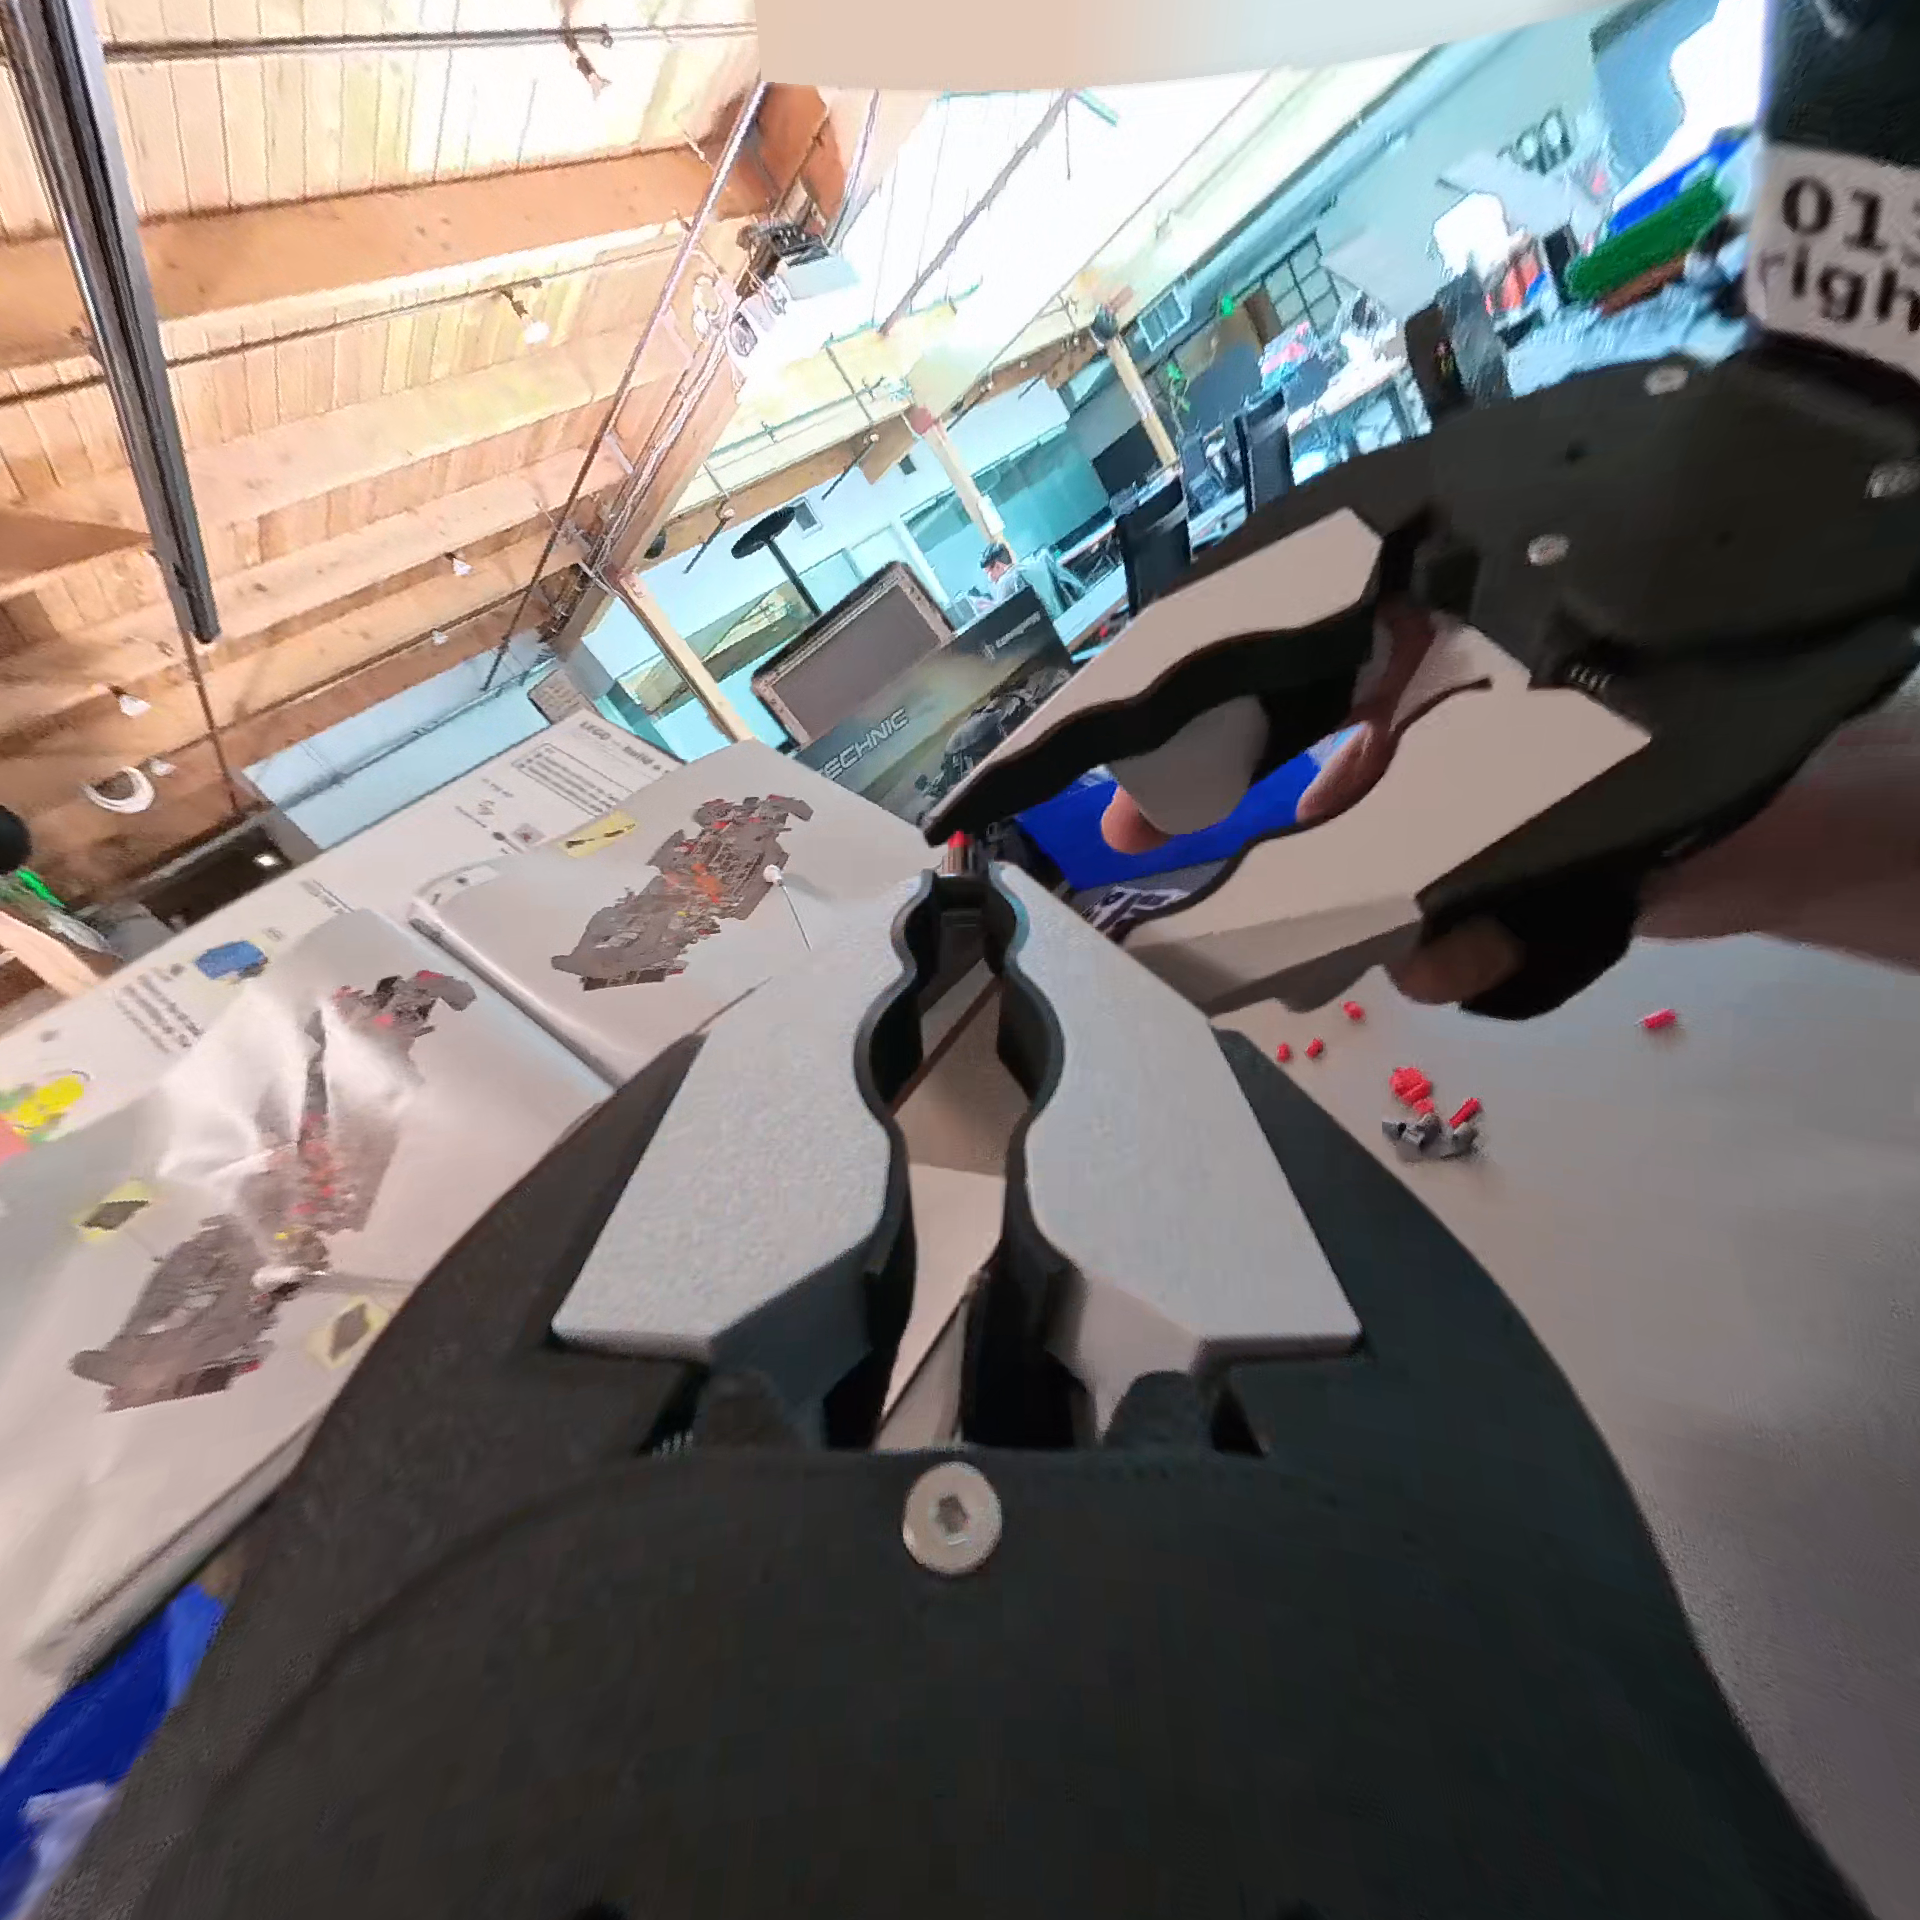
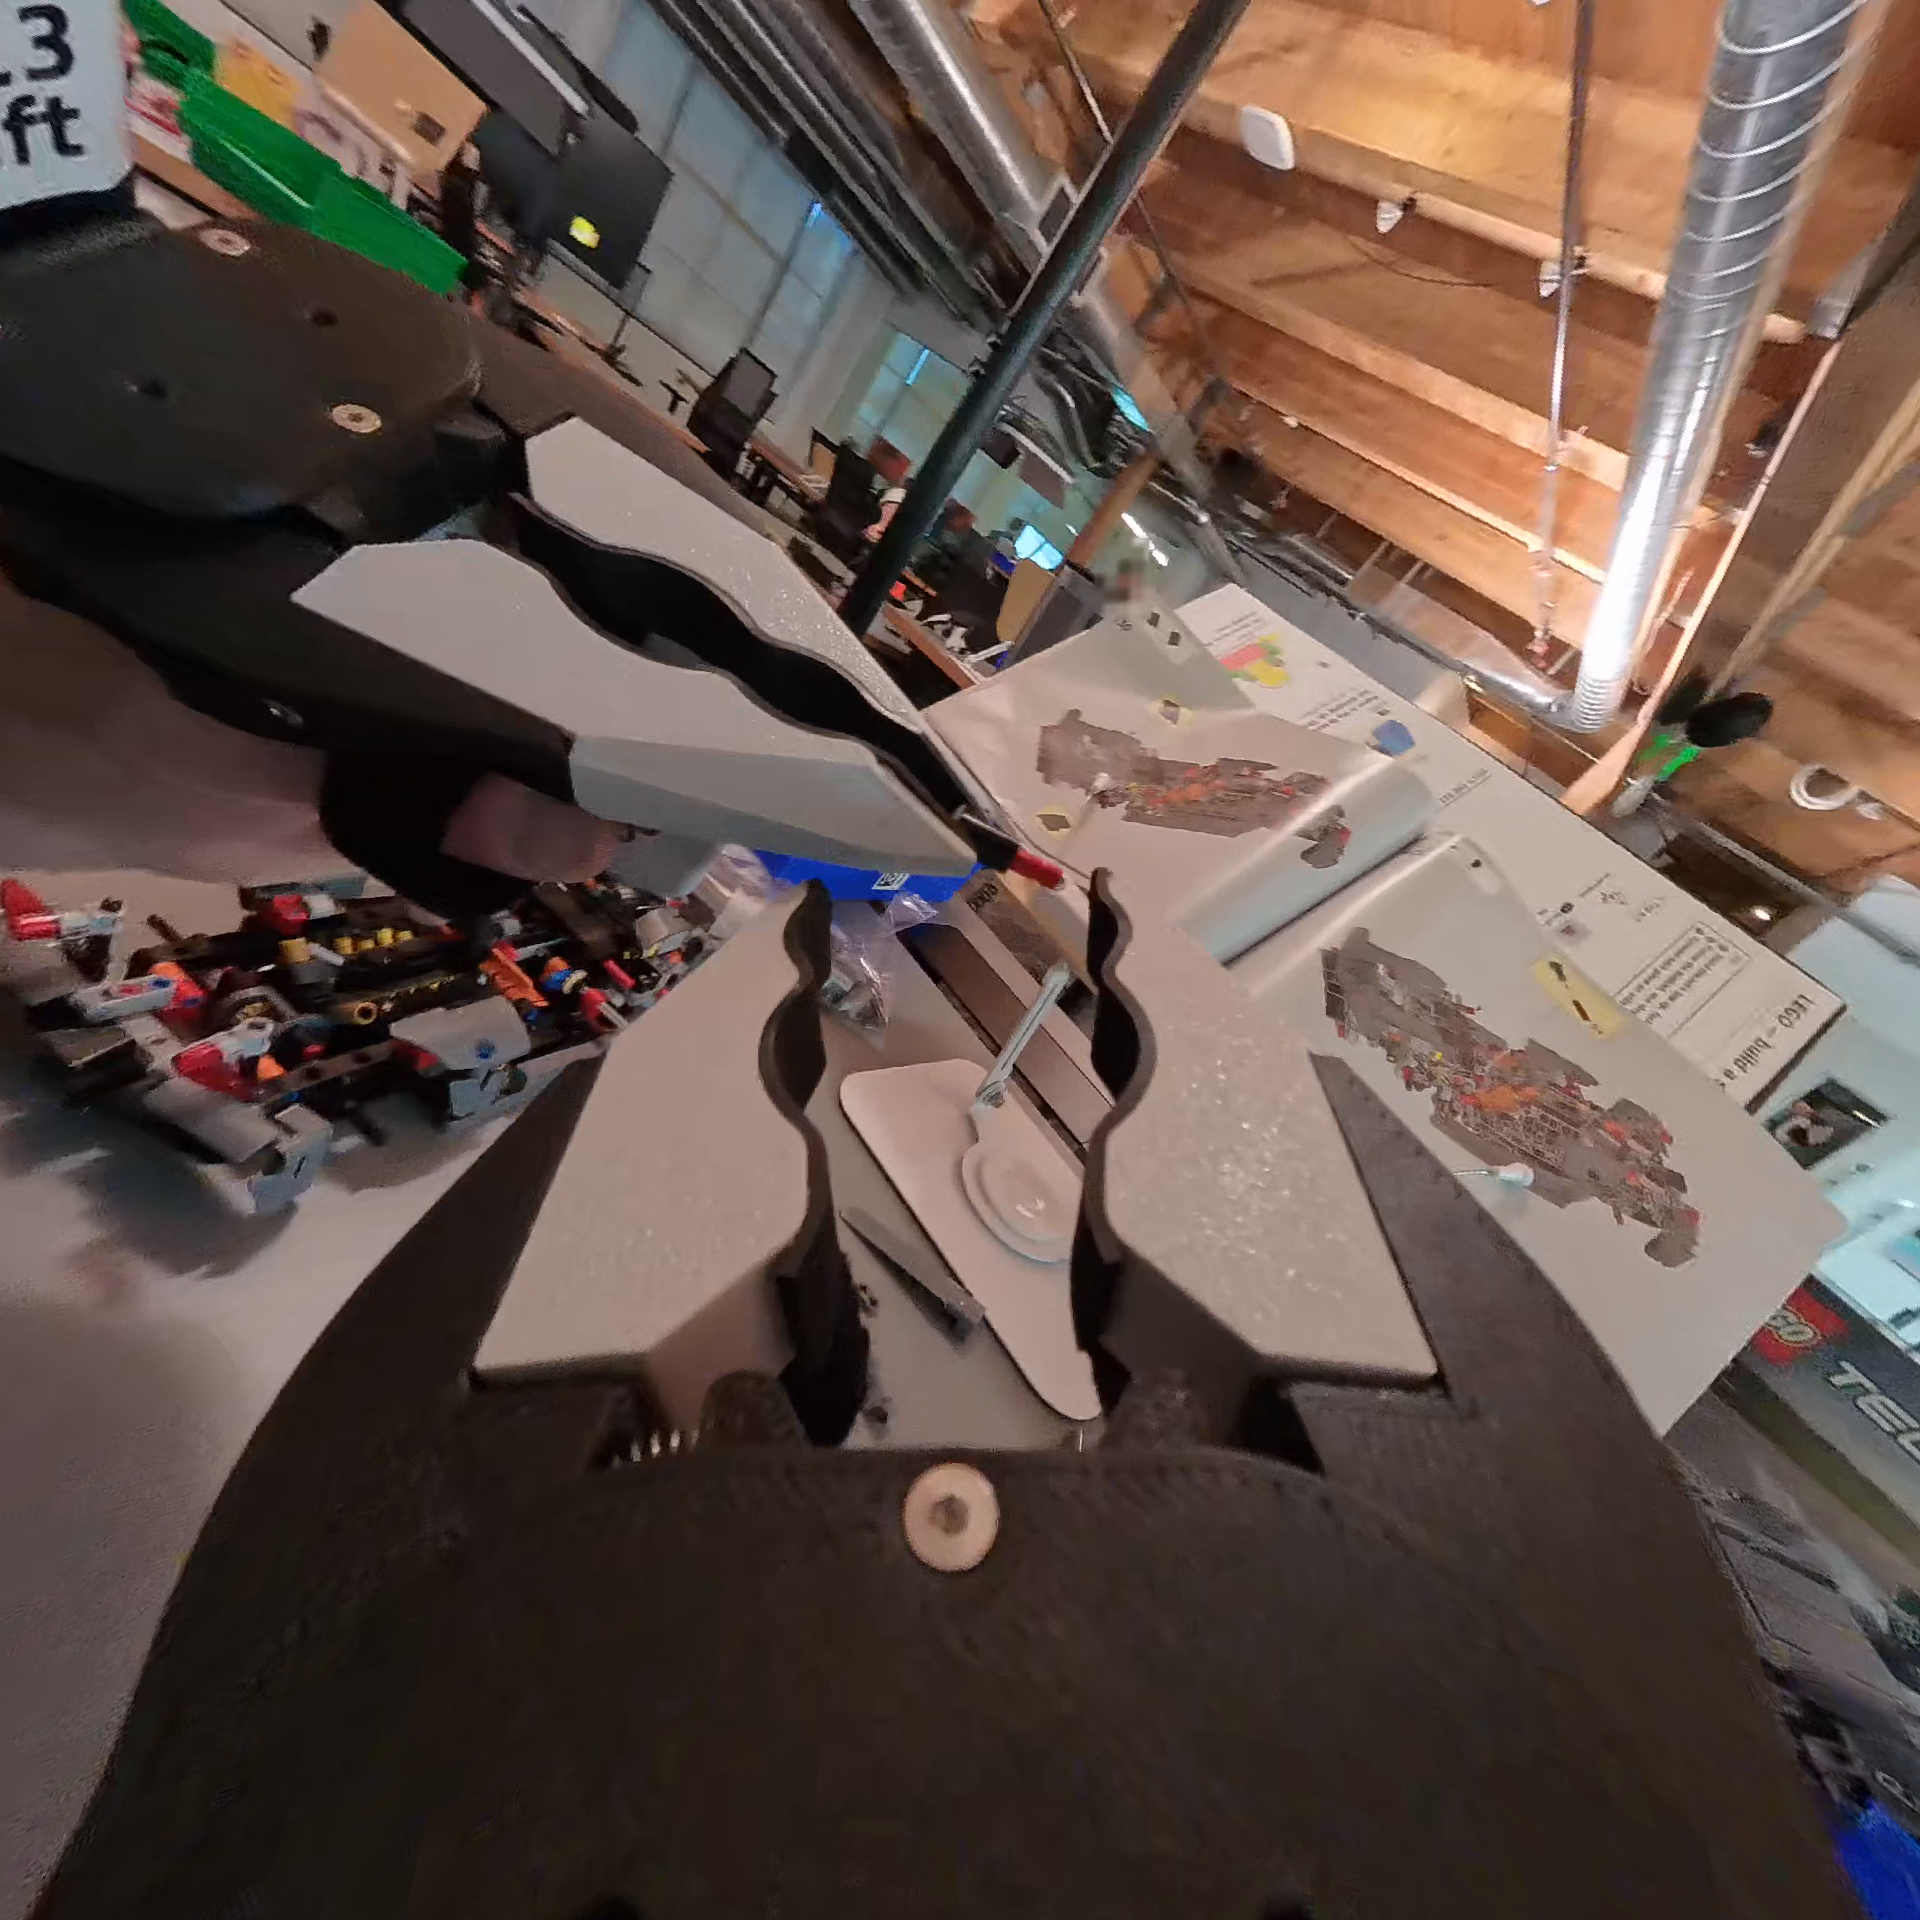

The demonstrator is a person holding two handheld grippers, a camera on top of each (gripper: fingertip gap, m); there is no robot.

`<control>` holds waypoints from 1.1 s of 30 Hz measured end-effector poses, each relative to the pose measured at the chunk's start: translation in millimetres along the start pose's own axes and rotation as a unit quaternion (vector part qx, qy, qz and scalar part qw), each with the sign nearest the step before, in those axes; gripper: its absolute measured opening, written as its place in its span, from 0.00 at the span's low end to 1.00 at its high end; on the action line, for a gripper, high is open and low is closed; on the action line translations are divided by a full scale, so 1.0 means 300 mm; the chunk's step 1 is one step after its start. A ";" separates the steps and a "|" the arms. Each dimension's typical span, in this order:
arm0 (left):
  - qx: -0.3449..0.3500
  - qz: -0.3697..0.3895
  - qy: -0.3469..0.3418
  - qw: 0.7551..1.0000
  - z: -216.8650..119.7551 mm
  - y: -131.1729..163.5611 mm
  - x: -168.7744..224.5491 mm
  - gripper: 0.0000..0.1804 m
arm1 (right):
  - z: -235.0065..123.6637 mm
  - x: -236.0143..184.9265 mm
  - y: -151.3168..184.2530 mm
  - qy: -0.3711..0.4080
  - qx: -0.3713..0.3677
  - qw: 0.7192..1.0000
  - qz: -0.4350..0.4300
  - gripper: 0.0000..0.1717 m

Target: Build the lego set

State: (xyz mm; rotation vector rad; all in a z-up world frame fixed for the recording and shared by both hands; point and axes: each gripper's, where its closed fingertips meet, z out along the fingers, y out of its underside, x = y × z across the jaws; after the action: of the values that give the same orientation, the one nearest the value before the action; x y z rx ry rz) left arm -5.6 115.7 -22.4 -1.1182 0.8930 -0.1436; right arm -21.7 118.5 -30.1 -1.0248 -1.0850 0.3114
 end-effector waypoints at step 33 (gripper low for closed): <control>-0.155 -0.135 0.231 0.951 0.089 0.216 0.088 0.03 | 0.001 0.027 0.237 0.025 -0.148 0.987 -0.061 0.16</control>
State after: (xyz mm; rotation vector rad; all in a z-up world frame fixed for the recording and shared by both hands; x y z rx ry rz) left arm 9.2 151.5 -86.6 -1.5345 1.2025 -0.5221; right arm -0.2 161.6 -83.0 -1.2164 -1.1655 0.0241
